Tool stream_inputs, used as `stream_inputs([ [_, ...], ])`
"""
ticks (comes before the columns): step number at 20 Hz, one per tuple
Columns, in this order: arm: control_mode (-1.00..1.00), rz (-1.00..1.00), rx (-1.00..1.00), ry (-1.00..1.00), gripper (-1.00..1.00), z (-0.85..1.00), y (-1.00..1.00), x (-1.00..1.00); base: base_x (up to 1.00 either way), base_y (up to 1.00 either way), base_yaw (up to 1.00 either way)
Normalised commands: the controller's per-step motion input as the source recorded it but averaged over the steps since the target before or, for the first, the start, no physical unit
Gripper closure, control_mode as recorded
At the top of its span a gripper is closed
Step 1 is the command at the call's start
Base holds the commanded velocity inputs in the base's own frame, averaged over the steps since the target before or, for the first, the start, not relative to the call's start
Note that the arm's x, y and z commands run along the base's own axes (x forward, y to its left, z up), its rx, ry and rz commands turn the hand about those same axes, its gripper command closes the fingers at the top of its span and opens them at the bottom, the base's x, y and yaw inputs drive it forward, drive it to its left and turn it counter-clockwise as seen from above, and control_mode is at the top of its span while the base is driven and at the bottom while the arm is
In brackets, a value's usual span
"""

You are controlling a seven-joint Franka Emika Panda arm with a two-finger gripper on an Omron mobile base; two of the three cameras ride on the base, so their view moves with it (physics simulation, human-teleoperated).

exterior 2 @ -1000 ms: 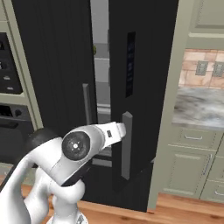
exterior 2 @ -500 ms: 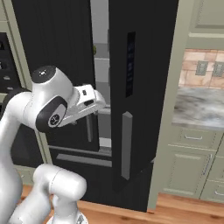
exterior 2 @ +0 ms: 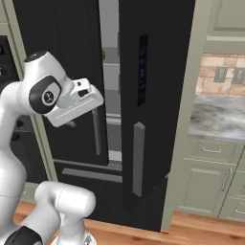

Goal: Open the fridge, remove the mango, cucumber, and steak, and place them on any counter.

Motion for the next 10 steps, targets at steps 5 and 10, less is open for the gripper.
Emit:
stream_inputs([
  [5, -1.0, -0.15, -0.16, -0.09, -1.0, 0.0, 0.02, 0.47, 0.0, 0.0, 0.0],
  [10, -1.0, -0.2, -0.26, -0.2, -1.0, 0.0, -0.02, 0.54, 0.0, 0.0, 0.0],
])
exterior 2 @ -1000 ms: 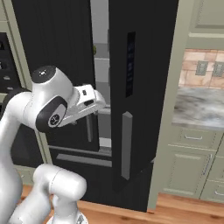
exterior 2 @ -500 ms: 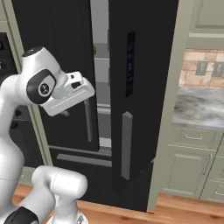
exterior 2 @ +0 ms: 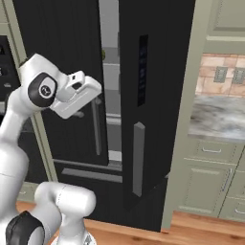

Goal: Open the fridge, remove the mango, cucumber, and steak, and place them on any counter.

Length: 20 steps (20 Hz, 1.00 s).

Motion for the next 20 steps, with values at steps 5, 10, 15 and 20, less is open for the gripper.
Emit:
stream_inputs([
  [5, -1.0, -0.2, -0.19, -0.09, -1.0, 0.09, -0.01, 0.48, 0.0, 0.0, 0.0],
  [10, -1.0, -0.17, -0.05, 0.0, -1.0, 0.11, -0.01, 0.41, 0.0, 0.0, 0.0],
  [15, -1.0, -0.13, -0.08, -0.03, -1.0, 0.05, -0.01, 0.46, 0.0, 0.0, 0.0],
  [20, -1.0, -0.07, -0.11, -0.12, -1.0, 0.0, -0.29, 0.55, 0.0, 0.0, 0.0],
])
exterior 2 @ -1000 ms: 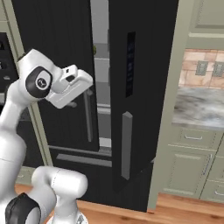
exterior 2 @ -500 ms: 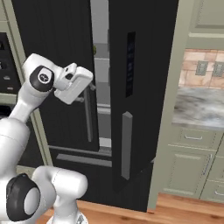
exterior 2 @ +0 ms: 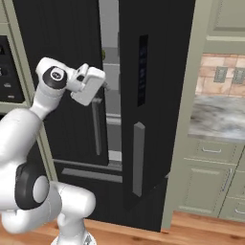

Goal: Open the fridge, remove the mango, cucumber, and steak, and place them on any counter.

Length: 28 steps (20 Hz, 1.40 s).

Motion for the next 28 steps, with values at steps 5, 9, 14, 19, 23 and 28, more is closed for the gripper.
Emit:
stream_inputs([
  [5, -1.0, -0.04, -0.09, -0.15, -1.0, 0.0, -0.56, 0.3, 0.0, 0.0, 0.0],
  [9, -1.0, -0.06, -0.1, -0.14, -1.0, 0.0, -0.68, 0.01, 0.0, 0.0, 0.0],
  [14, -1.0, -0.06, -0.09, -0.13, -1.0, 0.0, -0.79, 0.0, 0.0, 0.0, 0.0],
  [19, -1.0, -0.09, -0.1, -0.11, -1.0, 0.0, -0.92, -0.13, 0.0, 0.0, 0.0],
  [23, -1.0, -0.1, -0.08, -0.08, -1.0, 0.0, -1.0, -0.37, 0.0, 0.0, 0.0],
  [28, -1.0, -0.11, 0.03, -0.01, -1.0, 0.2, -1.0, -0.21, 0.0, 0.0, 0.0],
])
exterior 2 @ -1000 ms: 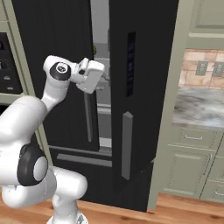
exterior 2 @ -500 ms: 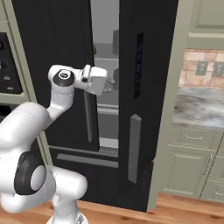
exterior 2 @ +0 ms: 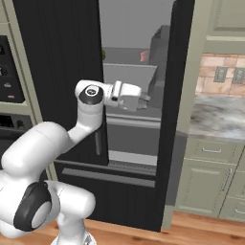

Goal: Open the fridge, remove the mango, cucumber, and steak, and place them on any counter.

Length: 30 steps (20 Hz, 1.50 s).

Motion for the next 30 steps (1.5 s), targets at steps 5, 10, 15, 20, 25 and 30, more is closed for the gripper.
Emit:
stream_inputs([
  [5, -1.0, -0.04, 0.25, 0.01, -1.0, 0.2, -0.97, 0.13, 0.0, 0.0, 0.0],
  [10, -1.0, 0.01, 0.26, -0.15, -1.0, 0.15, 0.04, -0.25, 0.0, 0.0, 0.0],
  [15, -1.0, 0.02, 0.3, -0.13, -1.0, 0.54, 0.42, -0.64, 0.0, 0.0, 0.0],
  [20, -1.0, 0.34, 0.26, 0.13, -1.0, 0.09, 0.49, -0.39, 0.0, 0.0, 0.0],
  [25, -1.0, 0.44, 0.2, 0.21, -1.0, -0.13, 0.72, -0.16, 0.0, 0.0, 0.0],
  [30, -1.0, 0.35, 0.29, 0.11, -1.0, -0.05, 0.81, 0.35, 0.0, 0.0, 0.0],
])
